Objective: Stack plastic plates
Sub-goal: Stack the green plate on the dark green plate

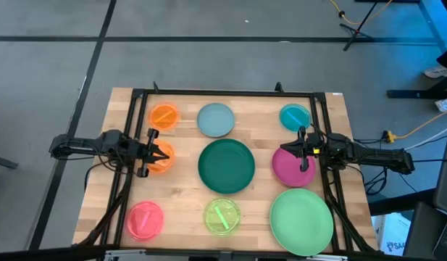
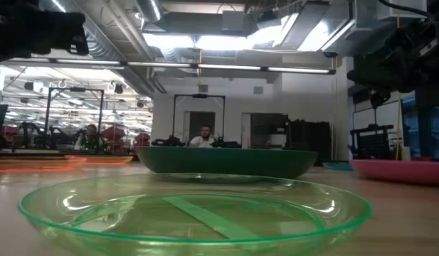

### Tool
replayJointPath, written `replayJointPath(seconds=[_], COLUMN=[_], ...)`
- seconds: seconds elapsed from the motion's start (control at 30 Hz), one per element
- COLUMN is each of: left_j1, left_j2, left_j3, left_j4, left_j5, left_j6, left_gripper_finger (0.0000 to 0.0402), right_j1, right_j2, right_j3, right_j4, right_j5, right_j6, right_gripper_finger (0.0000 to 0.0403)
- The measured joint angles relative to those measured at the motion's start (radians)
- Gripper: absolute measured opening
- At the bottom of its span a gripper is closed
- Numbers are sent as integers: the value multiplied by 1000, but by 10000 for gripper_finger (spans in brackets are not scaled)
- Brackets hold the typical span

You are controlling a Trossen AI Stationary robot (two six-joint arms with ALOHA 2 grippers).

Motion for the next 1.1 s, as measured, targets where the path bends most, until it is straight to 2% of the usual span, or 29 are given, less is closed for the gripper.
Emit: replayJointPath(seconds=[0.13, 0.33, 0.5, 0.63, 1.0, 1.1], left_j1=[0, 0, 0, 0, 0, 0], left_j2=[0, 0, 30, 118, 439, 527], left_j3=[0, 0, 0, -1, 2, 38], left_j4=[51, 112, 148, 230, 511, 523], left_j5=[22, -62, -191, -222, -230, -230], left_j6=[-83, -172, -183, -183, -181, -201], left_gripper_finger=[4, 4, 4, 4, 4, 4], right_j1=[0, 0, 0, 0, 0, 0], right_j2=[0, -1, -1, -1, -1, -1], right_j3=[0, 0, 0, 0, 0, 0], right_j4=[0, 35, 45, 88, 90, 90], right_j5=[0, 5, 43, 76, 52, 50], right_j6=[0, -2, -26, -28, -26, -26], right_gripper_finger=[1, 1, 1, 1, 1, 1])
